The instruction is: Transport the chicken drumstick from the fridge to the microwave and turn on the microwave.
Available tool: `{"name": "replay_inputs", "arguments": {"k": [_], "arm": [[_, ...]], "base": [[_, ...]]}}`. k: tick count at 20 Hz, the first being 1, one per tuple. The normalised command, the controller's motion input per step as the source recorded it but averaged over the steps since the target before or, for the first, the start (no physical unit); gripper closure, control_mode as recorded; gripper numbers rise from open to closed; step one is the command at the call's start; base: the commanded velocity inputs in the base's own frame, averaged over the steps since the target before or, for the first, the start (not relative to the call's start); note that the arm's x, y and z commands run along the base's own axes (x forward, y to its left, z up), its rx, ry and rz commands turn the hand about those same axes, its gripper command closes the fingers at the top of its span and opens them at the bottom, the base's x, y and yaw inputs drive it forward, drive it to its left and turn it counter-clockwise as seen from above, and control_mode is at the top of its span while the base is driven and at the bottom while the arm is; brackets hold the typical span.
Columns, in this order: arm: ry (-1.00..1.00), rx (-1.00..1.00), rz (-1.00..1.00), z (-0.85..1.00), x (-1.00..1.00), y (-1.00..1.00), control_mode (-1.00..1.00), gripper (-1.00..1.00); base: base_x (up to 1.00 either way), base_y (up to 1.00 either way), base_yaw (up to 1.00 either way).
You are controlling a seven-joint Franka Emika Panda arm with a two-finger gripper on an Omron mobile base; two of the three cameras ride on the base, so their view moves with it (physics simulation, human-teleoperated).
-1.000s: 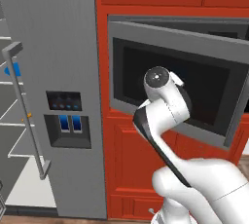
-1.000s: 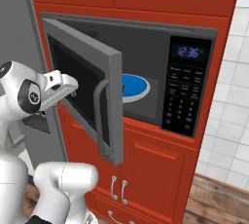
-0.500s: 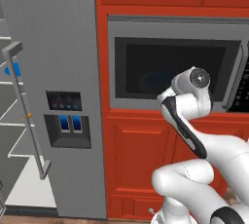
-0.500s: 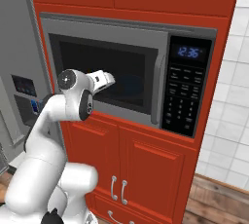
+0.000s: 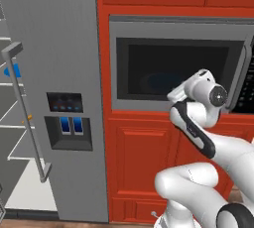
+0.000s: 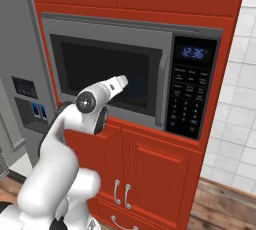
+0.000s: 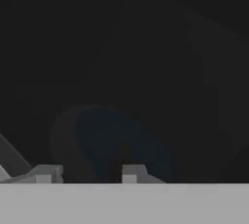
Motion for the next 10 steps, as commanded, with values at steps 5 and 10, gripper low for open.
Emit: {"name": "replay_inputs", "arguments": {"k": [5,10], "arm": [[-0.51,-0.10,0.02,-0.37,0.11,0.08,-1.00,-1.00],[-0.36,-0.01,0.03,0.13,-0.70,-0.01,-1.00,-1.00]], "base": [[0.00,0.00,0.00],[0.00,0.00,0.00]]}}
